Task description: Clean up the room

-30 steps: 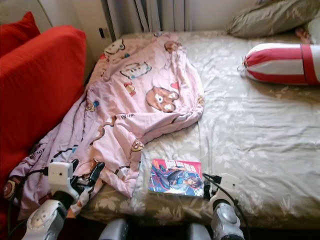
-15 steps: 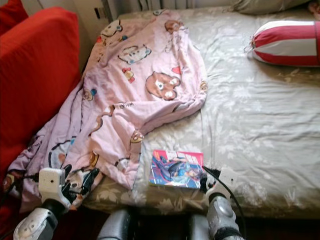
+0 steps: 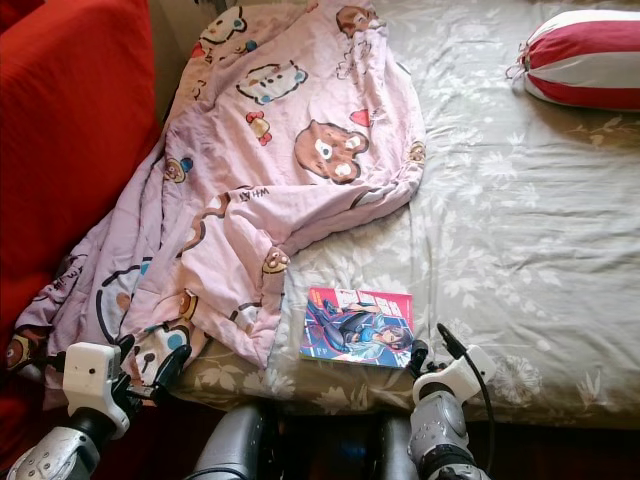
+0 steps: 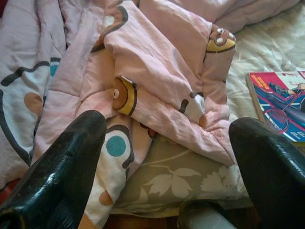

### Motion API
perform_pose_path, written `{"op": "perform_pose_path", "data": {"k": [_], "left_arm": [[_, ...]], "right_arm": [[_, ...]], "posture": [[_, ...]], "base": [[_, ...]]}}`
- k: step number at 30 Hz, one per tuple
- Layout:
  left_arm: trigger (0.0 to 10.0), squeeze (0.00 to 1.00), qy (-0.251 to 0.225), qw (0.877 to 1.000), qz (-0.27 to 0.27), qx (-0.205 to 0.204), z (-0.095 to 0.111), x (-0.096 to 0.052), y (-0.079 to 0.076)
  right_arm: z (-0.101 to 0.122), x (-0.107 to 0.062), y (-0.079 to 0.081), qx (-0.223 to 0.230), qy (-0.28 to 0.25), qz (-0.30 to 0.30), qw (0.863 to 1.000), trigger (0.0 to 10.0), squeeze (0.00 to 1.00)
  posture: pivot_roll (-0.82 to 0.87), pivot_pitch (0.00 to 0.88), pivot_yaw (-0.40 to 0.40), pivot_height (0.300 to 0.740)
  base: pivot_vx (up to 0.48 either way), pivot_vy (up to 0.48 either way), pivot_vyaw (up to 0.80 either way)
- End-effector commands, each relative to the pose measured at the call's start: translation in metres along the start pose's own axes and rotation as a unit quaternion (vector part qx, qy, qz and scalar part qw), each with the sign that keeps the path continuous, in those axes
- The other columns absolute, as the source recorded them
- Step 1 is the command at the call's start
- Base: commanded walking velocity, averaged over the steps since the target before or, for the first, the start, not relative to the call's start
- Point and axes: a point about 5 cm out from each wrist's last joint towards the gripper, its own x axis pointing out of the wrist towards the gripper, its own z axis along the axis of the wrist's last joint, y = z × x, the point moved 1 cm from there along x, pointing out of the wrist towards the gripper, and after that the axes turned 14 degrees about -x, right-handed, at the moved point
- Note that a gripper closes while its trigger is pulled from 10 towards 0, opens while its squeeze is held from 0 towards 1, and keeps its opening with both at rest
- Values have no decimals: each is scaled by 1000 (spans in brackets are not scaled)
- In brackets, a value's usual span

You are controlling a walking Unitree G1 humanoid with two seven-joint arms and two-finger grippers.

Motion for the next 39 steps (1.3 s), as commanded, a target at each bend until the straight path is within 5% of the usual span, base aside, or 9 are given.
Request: {"op": "perform_pose_path", "data": {"k": [1,21,22,24,25,29,30,31,39], "left_arm": [[10000,0,9,1000,5,2,1,-7,4],[10000,0,24,1000,1,15,2,-18,5],[10000,0,25,1000,1,15,2,-18,5],[10000,0,24,1000,2,15,2,-18,5],[10000,0,24,1000,3,15,2,-18,5],[10000,0,25,1000,-1,15,2,-19,4],[10000,0,26,1000,-2,15,2,-19,4],[10000,0,26,1000,-2,15,2,-19,4],[10000,0,26,1000,-2,15,2,-19,4]], "right_arm": [[-14,-3,-2,30,25,-5,999,10000,0],[-12,-1,11,126,32,5,991,10000,0],[-10,0,11,129,28,3,991,8196,0],[-7,0,9,139,16,-3,990,1804,0],[-5,1,8,144,9,-7,989,471,0],[-6,0,7,149,16,-14,989,2588,0],[-6,0,6,152,16,-15,988,5176,0],[-7,0,7,155,16,-16,988,10000,0],[-9,0,10,160,22,-16,987,10000,0]], "posture": [[197,298,102,650],[204,310,95,650],[205,310,95,650],[211,312,95,650],[211,312,95,650],[203,309,91,650],[205,308,91,650],[208,308,92,650],[210,307,91,650]], "base": [[0,0,0],[0,0,0],[0,0,0],[0,0,0],[0,0,0],[0,0,0],[0,0,0],[0,0,0],[0,0,0]]}}
